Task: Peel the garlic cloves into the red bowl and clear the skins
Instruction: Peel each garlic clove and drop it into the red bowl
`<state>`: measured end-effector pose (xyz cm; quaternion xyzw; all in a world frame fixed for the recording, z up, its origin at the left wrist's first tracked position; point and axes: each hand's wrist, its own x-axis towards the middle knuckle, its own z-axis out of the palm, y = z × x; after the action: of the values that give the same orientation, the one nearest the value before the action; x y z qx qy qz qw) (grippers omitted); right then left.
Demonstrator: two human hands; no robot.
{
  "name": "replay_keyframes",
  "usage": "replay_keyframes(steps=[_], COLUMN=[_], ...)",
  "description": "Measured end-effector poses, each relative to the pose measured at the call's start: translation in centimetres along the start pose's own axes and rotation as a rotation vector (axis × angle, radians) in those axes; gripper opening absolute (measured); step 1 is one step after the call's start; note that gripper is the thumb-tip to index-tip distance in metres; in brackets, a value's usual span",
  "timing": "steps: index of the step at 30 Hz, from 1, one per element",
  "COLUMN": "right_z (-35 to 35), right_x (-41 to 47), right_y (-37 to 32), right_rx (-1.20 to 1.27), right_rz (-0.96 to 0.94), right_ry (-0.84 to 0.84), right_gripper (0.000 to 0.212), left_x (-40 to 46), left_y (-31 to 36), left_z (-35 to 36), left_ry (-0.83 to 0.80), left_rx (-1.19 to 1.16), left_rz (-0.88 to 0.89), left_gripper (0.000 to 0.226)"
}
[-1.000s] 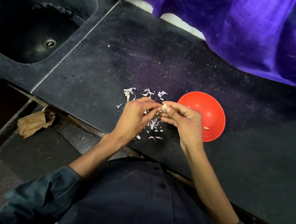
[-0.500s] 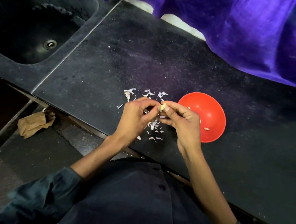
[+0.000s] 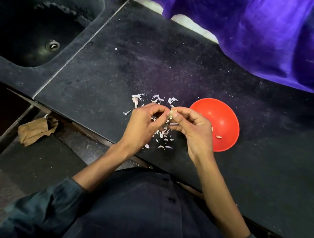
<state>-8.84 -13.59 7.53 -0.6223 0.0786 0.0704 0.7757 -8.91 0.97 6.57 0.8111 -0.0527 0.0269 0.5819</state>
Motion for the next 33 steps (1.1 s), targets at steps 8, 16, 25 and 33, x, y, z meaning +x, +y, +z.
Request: replay_keyframes(steps=[8, 16, 25, 33], right_z=[-0.18, -0.16, 0.04, -0.17], right_x=[0.09, 0.1, -0.06, -0.14], right_y=[0.37, 0.32, 0.28, -0.56], right_rx=[-0.044, -0.015, 0.13, 0.398], right_rz=[-0.057, -0.044, 0.041, 0.195], right_ry=[0.052, 0.101, 0.103, -0.02], right_gripper=[0.017, 0.016, 0.016, 0.02], left_x=[0.24, 0.18, -0.14, 0.14], left_y=[0.45, 0.13, 0.36, 0.06], left_z=[-0.19, -0.31, 0.38, 0.09], left_ry=[-0.054, -0.044, -0.016, 0.035], left_rx=[-0.243, -0.219, -0.106, -0.223], left_rz=[-0.165, -0.131, -0.081, -0.126], left_gripper=[0.015, 0.01, 0.013, 0.011])
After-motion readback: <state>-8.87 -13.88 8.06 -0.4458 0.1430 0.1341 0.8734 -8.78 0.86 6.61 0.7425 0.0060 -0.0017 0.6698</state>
